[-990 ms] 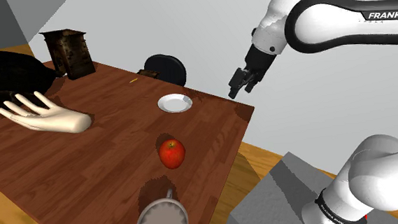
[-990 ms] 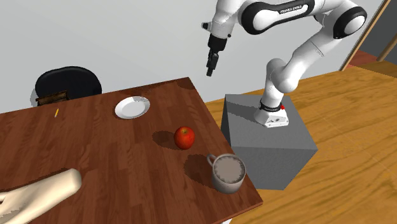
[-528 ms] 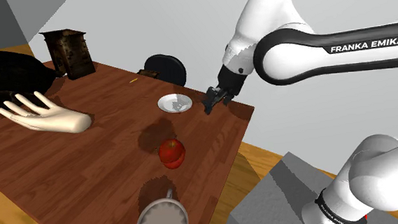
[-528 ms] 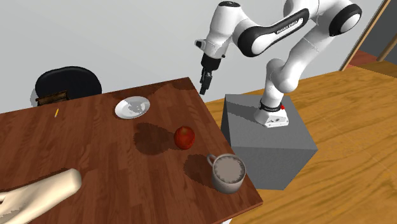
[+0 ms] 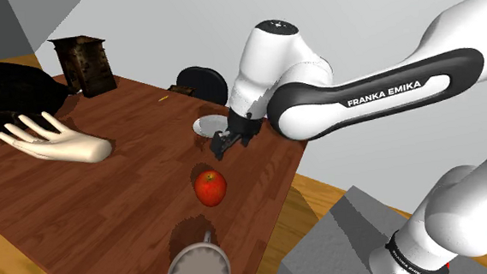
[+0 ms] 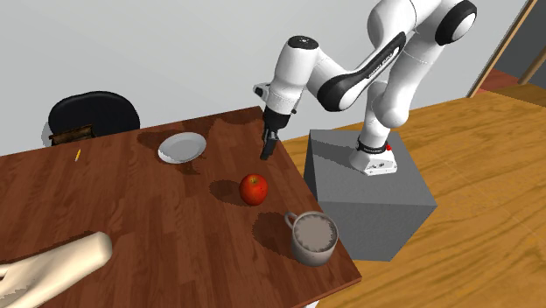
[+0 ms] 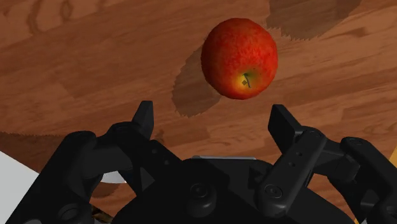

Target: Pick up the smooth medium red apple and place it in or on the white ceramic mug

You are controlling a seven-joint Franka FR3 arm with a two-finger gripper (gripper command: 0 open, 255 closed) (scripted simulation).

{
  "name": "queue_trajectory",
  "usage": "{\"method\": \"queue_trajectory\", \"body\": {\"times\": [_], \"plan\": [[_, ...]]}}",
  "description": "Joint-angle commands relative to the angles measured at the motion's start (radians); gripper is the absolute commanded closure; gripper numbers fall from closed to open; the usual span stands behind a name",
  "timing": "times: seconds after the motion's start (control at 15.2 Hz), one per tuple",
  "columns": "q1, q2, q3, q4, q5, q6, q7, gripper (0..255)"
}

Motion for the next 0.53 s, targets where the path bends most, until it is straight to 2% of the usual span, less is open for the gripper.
{"method": "queue_trajectory", "body": {"times": [0.0, 0.2, 0.46], "plan": [[-0.017, 0.079, 0.051, 0.039, -0.077, 0.029, 0.081, 0], [-0.027, 0.212, 0.114, 0.115, -0.229, 0.046, 0.22, 0], [-0.024, 0.254, 0.111, 0.113, -0.276, 0.076, 0.253, 0]]}}
